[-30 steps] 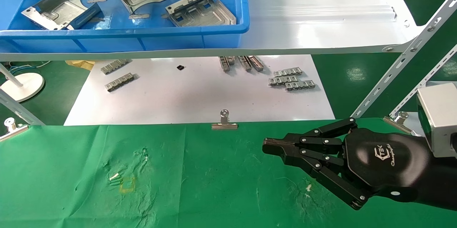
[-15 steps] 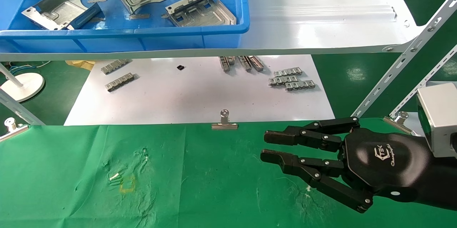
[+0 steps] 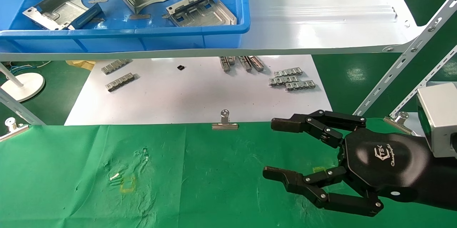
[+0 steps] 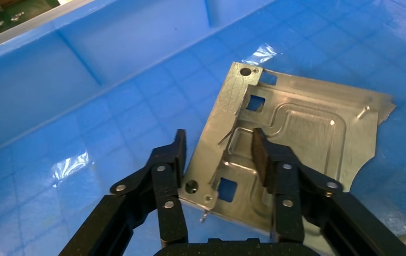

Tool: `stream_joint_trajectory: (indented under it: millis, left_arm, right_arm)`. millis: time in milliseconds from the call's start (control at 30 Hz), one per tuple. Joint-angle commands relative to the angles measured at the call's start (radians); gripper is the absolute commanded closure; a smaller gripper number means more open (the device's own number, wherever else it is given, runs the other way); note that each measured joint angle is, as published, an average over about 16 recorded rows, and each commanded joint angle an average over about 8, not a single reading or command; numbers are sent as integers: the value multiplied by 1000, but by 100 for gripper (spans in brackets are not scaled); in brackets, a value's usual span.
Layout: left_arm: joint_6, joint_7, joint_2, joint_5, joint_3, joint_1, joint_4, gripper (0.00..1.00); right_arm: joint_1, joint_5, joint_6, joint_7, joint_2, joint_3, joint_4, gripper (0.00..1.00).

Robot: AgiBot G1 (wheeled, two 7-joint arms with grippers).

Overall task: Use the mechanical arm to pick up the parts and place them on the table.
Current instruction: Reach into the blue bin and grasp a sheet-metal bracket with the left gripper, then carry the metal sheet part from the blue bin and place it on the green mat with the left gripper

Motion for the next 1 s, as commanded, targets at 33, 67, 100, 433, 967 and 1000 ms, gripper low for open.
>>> stream_joint_trajectory:
  millis: [33,67,100,433,967,1000]
  left_arm:
    - [3,-4,-1,1,1,1,0,100]
    - [4,-5,-1,2,1,1,-1,100]
    - [4,-5,-2,2,1,1,-2,100]
    - [77,33,-30,-24,-16,-24,-46,100]
    - [555,288,-179,-176,-110,-45,-123,100]
    - [578,308,-188,-187,-117,-42,-125,100]
  right_arm:
    - [0,0,0,0,0,0,0,0]
    - [0,0,0,0,0,0,0,0]
    - [0,0,0,0,0,0,0,0]
    - [0,0,0,0,0,0,0,0]
    - [0,0,0,0,0,0,0,0]
    - [0,0,0,0,0,0,0,0]
